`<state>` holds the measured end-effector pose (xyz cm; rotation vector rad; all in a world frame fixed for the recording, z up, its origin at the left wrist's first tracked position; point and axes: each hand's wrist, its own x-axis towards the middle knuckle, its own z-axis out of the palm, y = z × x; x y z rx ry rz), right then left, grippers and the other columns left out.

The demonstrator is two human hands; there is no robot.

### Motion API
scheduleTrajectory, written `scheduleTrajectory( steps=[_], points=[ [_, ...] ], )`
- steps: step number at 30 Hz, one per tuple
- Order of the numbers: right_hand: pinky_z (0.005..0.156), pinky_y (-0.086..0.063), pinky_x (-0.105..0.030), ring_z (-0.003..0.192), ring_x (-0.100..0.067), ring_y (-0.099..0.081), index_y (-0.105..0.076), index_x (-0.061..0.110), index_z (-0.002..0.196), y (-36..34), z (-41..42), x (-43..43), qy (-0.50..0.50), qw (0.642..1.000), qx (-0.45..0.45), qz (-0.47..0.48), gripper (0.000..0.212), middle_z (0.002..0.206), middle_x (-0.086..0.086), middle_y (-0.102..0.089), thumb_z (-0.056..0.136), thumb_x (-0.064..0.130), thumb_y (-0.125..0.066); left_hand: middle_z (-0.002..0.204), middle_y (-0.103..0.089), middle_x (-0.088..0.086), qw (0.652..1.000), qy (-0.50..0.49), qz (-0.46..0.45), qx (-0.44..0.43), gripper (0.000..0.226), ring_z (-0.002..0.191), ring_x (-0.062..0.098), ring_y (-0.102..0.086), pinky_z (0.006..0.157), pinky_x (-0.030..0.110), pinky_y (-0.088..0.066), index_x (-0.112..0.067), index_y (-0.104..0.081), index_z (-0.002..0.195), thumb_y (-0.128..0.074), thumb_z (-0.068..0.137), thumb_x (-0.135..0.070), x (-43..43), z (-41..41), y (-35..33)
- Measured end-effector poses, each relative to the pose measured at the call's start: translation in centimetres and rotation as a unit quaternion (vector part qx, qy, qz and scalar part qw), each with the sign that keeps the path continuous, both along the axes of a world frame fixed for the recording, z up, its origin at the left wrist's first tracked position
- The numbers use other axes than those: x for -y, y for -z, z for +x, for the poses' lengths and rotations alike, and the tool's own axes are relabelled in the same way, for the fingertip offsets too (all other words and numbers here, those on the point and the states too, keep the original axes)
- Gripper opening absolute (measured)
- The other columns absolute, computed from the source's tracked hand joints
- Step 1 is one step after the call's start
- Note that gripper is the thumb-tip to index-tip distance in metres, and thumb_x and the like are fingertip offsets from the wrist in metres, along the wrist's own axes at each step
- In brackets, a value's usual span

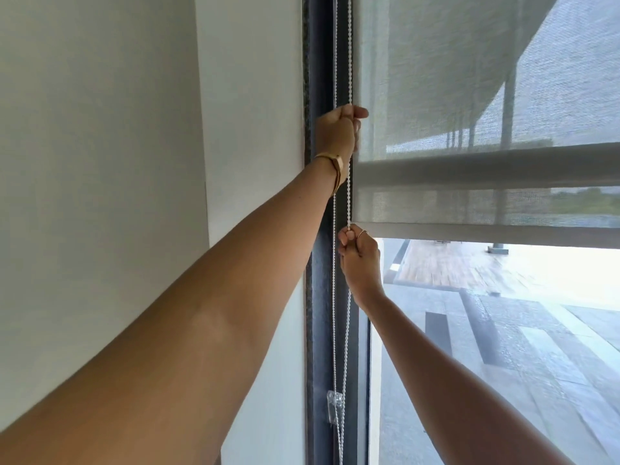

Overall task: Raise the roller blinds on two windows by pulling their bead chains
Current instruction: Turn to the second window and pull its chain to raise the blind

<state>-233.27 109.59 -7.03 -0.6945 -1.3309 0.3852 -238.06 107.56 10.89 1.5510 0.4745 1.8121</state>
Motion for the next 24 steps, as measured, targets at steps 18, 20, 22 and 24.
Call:
scheduleTrajectory(
  steps=[18,20,22,24],
  points=[
    [0.065,-0.050,-0.028,0.074,-0.016,-0.066,-0.063,0.013,0.091,0.5,1.3,-0.2,-0.131,0.970,0.098,-0.179,0.032,0.084,-0.004,-0.068,0.100,0.010,-0.033,0.055,-0.038,-0.001,0.997,-0.070,0.028,-0.029,0.040,0.042,0.006,-0.030,0.041,0.018,-0.024,-0.015,-0.047,0.059,-0.027,0.084,0.008,-2.2,-2.6,4.5],
    [0.068,-0.052,-0.030,0.088,-0.026,-0.065,-0.062,0.011,0.101,-1.1,1.6,-0.3,-0.129,0.973,0.080,-0.175,0.031,0.095,-0.007,-0.068,0.101,0.016,-0.031,0.056,-0.040,-0.001,0.996,-0.078,0.035,-0.035,0.039,0.047,0.009,-0.031,0.047,0.020,-0.026,-0.017,-0.047,0.058,-0.028,0.082,0.008,-2.2,-2.4,4.5],
    [0.073,-0.052,-0.034,0.096,-0.029,-0.063,-0.060,0.011,0.109,-3.3,2.0,-0.3,-0.122,0.979,0.052,-0.154,0.036,0.106,-0.010,-0.066,0.102,0.025,-0.028,0.056,-0.040,-0.002,0.995,-0.081,0.037,-0.036,0.038,0.048,0.010,-0.032,0.050,0.022,-0.025,-0.018,-0.047,0.058,-0.028,0.082,0.005,-2.2,-2.4,4.4],
    [0.077,-0.053,-0.035,0.097,-0.028,-0.063,-0.059,0.006,0.116,-5.9,2.2,0.2,-0.118,0.984,0.036,-0.129,0.045,0.110,-0.011,-0.064,0.102,0.031,-0.024,0.057,-0.040,-0.002,0.995,-0.088,0.041,-0.036,0.038,0.049,0.011,-0.033,0.050,0.022,-0.026,-0.018,-0.046,0.058,-0.029,0.083,0.003,-2.3,-2.5,4.5]
  ],
)
